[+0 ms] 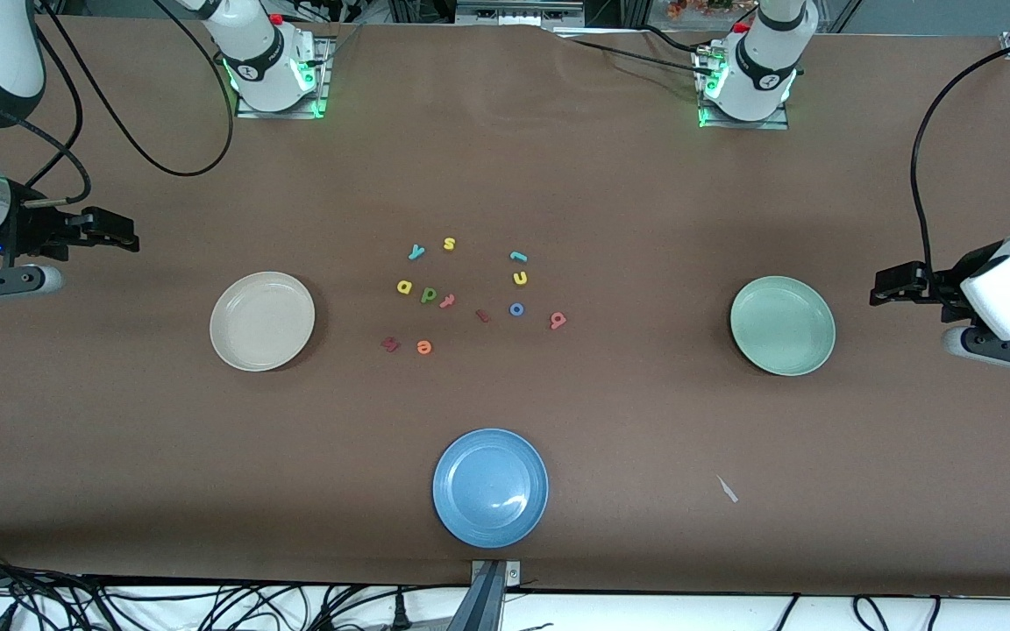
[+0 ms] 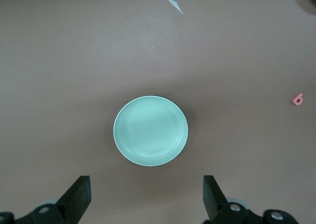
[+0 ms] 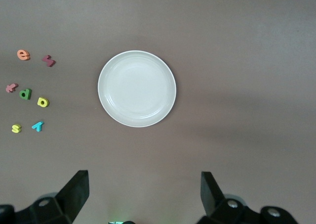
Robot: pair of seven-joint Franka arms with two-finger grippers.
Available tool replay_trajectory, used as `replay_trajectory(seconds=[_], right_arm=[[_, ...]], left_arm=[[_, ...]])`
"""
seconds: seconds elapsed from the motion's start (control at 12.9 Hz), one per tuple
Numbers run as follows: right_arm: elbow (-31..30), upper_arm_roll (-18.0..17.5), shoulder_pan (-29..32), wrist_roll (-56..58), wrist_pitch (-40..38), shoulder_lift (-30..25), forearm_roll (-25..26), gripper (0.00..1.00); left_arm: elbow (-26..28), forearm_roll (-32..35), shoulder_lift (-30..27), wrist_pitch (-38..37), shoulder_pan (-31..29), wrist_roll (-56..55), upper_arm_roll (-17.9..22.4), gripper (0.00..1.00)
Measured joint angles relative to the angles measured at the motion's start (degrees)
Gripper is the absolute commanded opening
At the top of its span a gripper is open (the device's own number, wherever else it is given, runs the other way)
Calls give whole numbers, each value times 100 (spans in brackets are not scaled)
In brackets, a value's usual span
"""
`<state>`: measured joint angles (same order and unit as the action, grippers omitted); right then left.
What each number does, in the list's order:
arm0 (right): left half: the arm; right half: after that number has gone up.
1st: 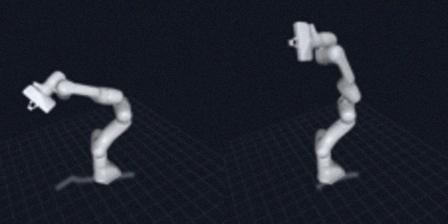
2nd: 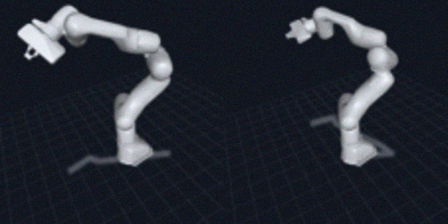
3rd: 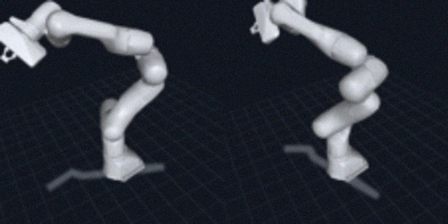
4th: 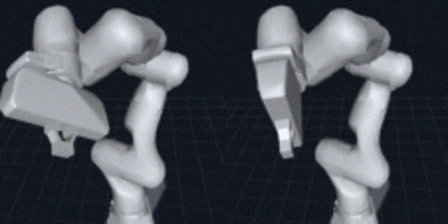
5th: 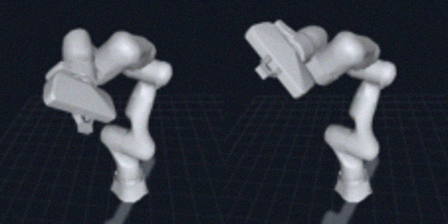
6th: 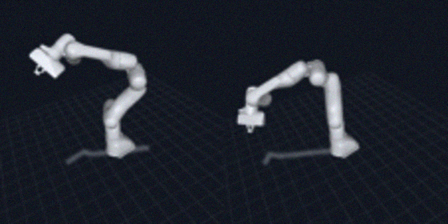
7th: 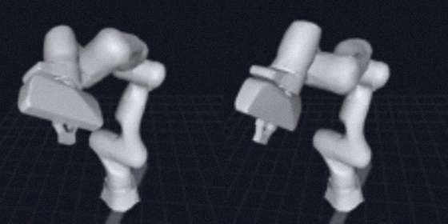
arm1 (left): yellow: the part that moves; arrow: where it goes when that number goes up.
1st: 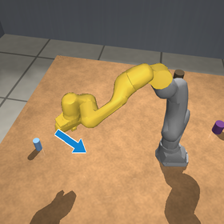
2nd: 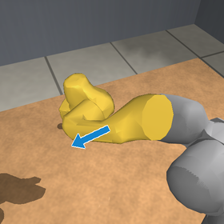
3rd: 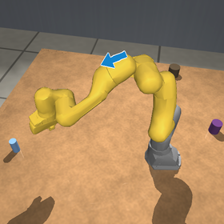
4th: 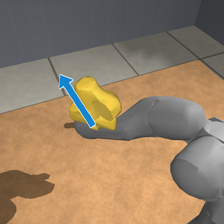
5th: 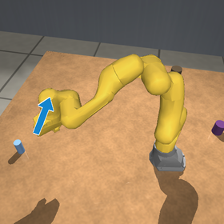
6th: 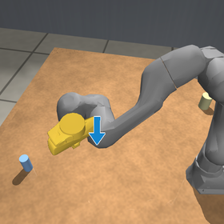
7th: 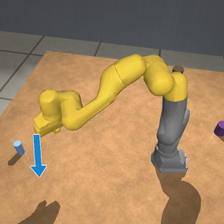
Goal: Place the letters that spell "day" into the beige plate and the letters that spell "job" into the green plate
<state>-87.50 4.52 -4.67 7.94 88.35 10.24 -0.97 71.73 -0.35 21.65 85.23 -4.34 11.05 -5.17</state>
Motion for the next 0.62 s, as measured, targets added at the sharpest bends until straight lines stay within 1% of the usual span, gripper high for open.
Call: replay_trajectory(seconds=[0.39,0.62], right_arm=[[-8,0,0,0,-4,2,-1,100],[-8,0,0,0,-4,2,-98,100]], left_arm=[[1,0,0,-14,-28,-242,40,100],[1,0,0,-14,-72,-333,53,100]])
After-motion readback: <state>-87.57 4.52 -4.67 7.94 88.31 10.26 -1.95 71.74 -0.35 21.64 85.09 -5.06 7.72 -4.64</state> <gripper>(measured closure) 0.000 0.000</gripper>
